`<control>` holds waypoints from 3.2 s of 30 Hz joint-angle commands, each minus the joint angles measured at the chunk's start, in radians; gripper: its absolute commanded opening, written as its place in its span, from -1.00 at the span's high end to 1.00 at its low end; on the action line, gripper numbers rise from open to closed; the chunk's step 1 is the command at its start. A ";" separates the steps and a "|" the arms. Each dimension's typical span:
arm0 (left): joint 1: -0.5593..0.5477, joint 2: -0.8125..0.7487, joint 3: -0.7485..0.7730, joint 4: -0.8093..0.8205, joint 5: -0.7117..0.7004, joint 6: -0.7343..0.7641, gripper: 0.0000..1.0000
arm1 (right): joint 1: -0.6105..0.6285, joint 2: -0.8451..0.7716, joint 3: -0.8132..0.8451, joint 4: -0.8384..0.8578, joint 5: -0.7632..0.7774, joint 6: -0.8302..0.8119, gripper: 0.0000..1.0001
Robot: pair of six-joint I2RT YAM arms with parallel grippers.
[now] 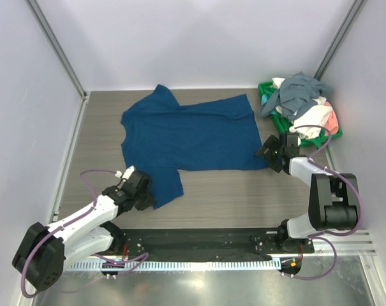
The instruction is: Fold and stack the t-shirts
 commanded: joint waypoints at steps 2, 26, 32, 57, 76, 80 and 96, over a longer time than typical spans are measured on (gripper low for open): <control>-0.005 0.030 -0.005 -0.010 -0.028 0.025 0.88 | 0.000 0.076 -0.051 0.009 -0.032 0.025 -0.44; -0.005 -0.154 0.015 -0.149 -0.051 0.029 1.00 | 0.000 -0.125 -0.117 -0.169 0.042 0.028 -0.65; -0.005 -0.152 0.008 -0.143 -0.049 0.032 0.99 | 0.002 -0.056 -0.112 -0.124 0.042 0.034 -0.40; -0.013 -0.373 0.251 -0.491 -0.048 -0.004 0.99 | 0.000 -0.472 -0.103 -0.414 0.011 0.022 0.98; 0.203 0.173 0.823 -0.452 -0.163 0.481 1.00 | 0.000 -0.167 0.242 -0.416 -0.032 -0.011 0.97; 0.312 0.341 0.943 -0.389 -0.080 0.561 0.99 | 0.000 0.003 0.357 -0.385 -0.029 -0.006 0.98; 0.432 0.959 1.469 -0.412 -0.042 0.712 0.99 | -0.004 0.413 0.687 -0.361 -0.007 0.055 0.98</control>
